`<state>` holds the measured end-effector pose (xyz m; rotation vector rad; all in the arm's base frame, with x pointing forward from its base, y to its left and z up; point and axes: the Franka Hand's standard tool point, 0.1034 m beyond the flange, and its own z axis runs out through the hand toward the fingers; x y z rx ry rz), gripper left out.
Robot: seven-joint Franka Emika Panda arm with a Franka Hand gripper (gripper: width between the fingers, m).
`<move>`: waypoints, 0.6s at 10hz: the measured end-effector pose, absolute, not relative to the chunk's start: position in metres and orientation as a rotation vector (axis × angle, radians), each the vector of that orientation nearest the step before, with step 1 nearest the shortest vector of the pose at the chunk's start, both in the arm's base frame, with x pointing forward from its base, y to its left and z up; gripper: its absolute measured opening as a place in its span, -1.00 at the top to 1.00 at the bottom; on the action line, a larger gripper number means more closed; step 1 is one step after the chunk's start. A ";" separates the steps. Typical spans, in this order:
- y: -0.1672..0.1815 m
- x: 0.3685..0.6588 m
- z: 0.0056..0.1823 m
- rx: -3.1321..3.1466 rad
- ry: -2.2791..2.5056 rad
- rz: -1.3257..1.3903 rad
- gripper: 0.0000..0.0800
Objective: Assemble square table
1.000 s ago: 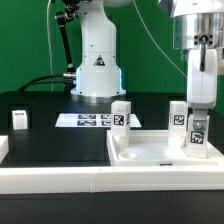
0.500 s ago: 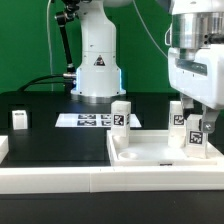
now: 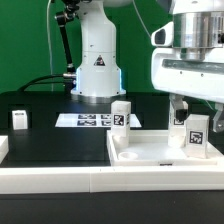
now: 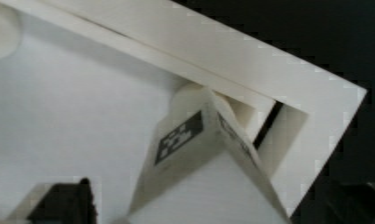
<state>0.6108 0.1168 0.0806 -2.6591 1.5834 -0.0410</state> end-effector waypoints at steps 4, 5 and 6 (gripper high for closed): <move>0.118 0.611 0.080 -2.859 1.219 -0.061 -0.62; 0.117 0.611 0.080 -2.912 1.115 -0.068 -0.62; 0.117 0.611 0.080 -2.938 1.048 -0.069 -0.62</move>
Offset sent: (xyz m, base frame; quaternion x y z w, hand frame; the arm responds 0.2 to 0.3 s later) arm 0.0006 0.0063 -0.0001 -0.0055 0.0018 -0.1306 0.9914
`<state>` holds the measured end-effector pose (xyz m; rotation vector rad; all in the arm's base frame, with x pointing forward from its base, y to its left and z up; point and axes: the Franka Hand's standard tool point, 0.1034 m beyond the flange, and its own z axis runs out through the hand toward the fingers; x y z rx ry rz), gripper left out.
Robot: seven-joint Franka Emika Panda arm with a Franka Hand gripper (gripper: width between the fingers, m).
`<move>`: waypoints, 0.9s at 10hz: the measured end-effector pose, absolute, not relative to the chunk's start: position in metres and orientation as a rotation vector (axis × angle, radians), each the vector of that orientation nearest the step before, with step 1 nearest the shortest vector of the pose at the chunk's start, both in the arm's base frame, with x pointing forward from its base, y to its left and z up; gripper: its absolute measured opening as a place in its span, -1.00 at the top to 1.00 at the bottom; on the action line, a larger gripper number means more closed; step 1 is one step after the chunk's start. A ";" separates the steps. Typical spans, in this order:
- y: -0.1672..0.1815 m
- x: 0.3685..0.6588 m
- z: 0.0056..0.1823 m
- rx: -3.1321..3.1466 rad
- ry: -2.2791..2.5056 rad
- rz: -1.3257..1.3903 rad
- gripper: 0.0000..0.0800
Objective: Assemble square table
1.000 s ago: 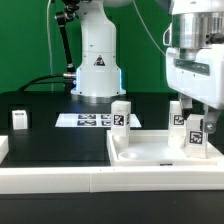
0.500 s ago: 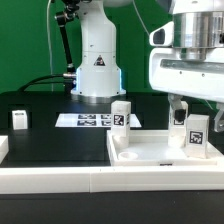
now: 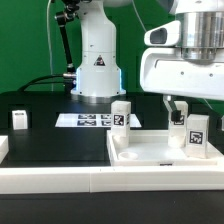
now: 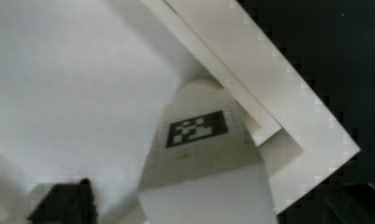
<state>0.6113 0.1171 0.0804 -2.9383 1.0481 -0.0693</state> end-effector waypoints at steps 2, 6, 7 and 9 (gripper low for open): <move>0.116 0.611 0.080 -2.971 0.961 -0.071 -0.32; 0.116 0.611 0.080 -2.959 0.994 -0.071 0.28; 0.116 0.611 0.080 -2.957 0.999 -0.071 0.28; 0.116 0.611 0.080 -2.843 1.267 -0.068 0.28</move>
Offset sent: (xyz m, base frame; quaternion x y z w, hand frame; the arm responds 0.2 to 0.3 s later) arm 0.0000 0.0000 0.0000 0.0000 0.0000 0.0000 1.0000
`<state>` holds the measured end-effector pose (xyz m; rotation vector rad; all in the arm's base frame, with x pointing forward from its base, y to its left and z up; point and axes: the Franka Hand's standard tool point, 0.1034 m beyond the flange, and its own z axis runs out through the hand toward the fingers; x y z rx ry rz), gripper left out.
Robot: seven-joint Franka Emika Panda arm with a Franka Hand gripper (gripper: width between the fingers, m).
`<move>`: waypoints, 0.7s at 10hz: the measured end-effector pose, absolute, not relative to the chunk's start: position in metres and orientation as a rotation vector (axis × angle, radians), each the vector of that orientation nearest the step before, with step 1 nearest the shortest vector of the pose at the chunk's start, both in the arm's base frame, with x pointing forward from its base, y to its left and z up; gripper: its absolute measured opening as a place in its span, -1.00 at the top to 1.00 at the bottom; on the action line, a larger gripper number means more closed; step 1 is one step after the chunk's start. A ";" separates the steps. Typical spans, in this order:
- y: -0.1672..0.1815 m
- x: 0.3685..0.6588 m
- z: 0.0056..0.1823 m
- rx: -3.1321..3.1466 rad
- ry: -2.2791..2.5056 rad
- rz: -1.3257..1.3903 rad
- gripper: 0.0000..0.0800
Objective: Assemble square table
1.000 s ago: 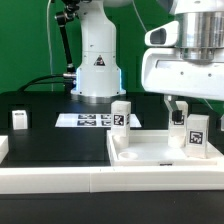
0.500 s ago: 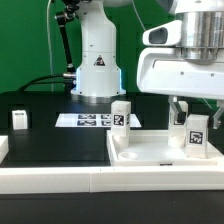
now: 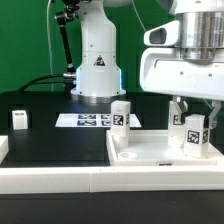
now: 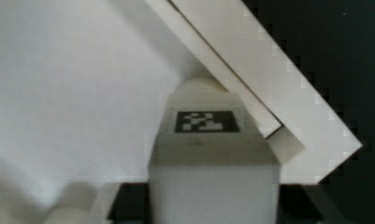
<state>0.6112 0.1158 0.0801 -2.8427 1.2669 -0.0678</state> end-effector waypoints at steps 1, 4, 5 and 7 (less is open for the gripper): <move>0.114 0.611 0.080 -2.777 1.377 -0.081 0.28; 0.114 0.610 0.080 -2.500 1.788 -0.077 0.27; 0.115 0.612 0.079 -2.345 1.949 -0.097 0.27; 0.117 0.612 0.080 -2.149 2.141 -0.101 0.27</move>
Offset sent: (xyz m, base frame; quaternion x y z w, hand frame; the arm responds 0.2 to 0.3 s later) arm -0.0096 -0.0040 -0.0024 -0.0051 -0.0030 0.1985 0.9801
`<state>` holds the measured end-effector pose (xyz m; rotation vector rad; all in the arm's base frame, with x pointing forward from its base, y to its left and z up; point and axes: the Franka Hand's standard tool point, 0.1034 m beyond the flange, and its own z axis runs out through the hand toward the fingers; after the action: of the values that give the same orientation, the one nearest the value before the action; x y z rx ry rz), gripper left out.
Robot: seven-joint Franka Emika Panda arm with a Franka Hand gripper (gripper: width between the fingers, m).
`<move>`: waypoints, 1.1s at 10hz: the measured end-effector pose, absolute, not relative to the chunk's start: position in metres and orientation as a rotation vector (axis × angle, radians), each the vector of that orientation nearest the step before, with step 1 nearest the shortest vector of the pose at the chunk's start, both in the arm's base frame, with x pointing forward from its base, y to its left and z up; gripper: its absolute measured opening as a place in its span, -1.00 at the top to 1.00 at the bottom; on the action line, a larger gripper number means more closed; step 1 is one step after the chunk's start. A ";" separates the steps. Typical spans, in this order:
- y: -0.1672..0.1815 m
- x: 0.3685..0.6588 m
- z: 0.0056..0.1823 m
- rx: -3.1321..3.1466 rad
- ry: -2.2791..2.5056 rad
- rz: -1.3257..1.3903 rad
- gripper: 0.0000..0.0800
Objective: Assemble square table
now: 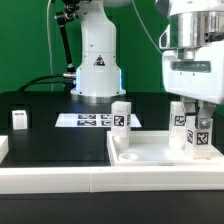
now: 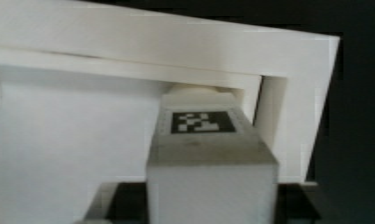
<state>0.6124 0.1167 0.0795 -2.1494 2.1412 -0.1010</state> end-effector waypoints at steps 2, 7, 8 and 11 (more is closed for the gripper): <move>0.119 0.612 0.080 -1.945 2.322 -0.089 0.27; 0.120 0.613 0.080 -1.637 2.525 -0.050 0.27; 0.120 0.613 0.080 -1.615 2.535 -0.046 0.27; 0.119 0.613 0.080 -1.589 2.543 -0.034 0.27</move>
Offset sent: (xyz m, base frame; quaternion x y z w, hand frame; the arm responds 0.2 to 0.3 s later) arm -0.0043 0.0020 -0.0018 -0.0113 -0.0080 0.2390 0.9709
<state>0.6132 0.1195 0.0797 -1.5888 2.5431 -0.0344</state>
